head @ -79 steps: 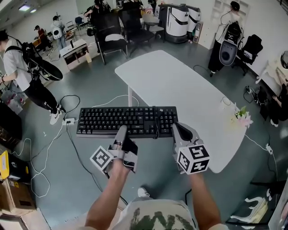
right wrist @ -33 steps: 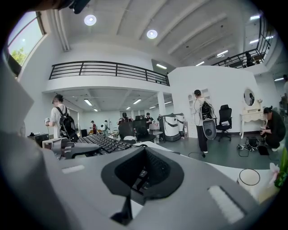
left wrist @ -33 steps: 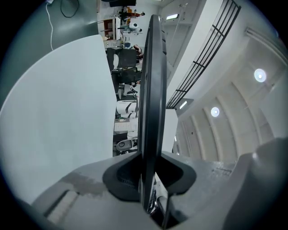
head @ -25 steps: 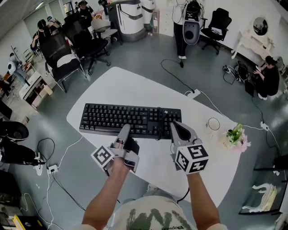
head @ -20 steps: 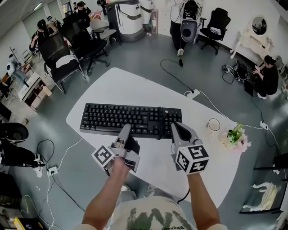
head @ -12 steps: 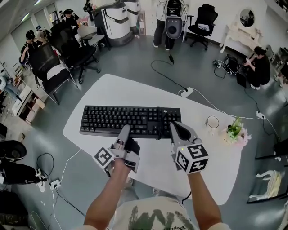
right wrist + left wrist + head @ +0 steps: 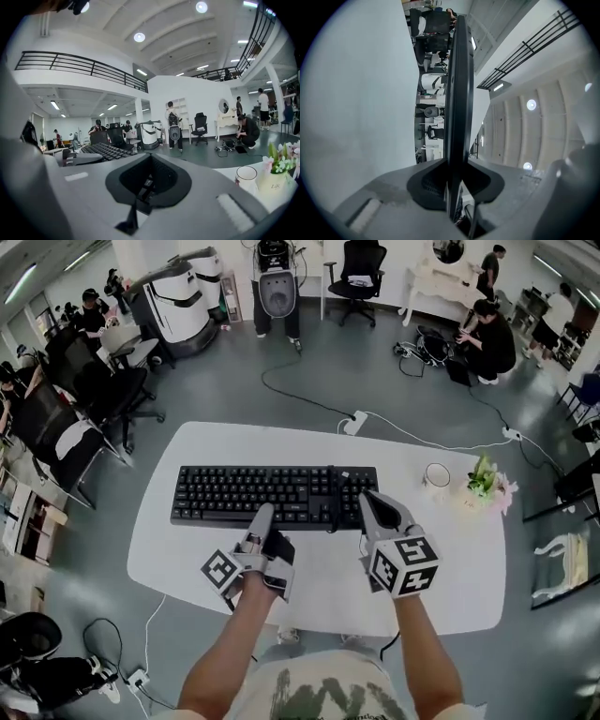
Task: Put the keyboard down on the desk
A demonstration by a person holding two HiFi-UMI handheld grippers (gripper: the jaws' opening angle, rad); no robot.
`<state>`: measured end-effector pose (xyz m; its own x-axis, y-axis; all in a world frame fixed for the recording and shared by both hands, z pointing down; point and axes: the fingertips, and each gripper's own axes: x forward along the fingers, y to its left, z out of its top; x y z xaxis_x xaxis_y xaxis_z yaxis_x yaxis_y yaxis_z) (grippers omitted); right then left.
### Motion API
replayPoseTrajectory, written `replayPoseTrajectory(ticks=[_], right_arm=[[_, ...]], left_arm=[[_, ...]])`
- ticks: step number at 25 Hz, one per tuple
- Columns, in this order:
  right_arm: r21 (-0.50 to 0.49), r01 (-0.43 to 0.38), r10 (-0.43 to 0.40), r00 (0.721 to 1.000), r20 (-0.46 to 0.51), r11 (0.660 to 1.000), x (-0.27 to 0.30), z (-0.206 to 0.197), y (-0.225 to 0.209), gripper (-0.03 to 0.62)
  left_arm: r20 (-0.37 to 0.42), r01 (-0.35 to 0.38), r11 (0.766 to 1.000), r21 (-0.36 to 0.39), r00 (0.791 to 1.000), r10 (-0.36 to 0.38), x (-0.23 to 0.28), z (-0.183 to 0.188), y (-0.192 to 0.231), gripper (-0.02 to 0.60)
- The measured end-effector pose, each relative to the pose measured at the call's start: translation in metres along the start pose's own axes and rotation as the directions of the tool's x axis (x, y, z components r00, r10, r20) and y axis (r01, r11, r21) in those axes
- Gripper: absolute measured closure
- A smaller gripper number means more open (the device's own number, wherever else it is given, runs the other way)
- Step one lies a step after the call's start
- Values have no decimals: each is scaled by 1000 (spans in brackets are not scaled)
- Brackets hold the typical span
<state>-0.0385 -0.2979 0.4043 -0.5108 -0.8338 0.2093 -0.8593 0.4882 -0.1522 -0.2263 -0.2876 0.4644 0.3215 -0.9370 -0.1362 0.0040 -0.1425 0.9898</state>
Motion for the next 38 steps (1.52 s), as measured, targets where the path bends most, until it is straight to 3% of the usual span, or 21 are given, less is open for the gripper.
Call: replayPoseTrajectory(ticks=[6,13,25,38], right_arm=[[15,102,-103,995,11,995,0,-2,3,594],[15,159,-159,987,3,987,-4,-11,8,594],[40,198,-196,979,-51,979,-7,-39,-3,594],[60,186,-178,977,-118,981,3,-62,-22,594]], left_arm=[[-84,-8,1000,-25,996,6,12,10,10,491],[-140,-22,999,-44,990,15,21,3,27,491],[-167,-126,985,-121,980,105,29,-25,83,491],[-164,-231,967,-111,963,212,35,-39,130,491]])
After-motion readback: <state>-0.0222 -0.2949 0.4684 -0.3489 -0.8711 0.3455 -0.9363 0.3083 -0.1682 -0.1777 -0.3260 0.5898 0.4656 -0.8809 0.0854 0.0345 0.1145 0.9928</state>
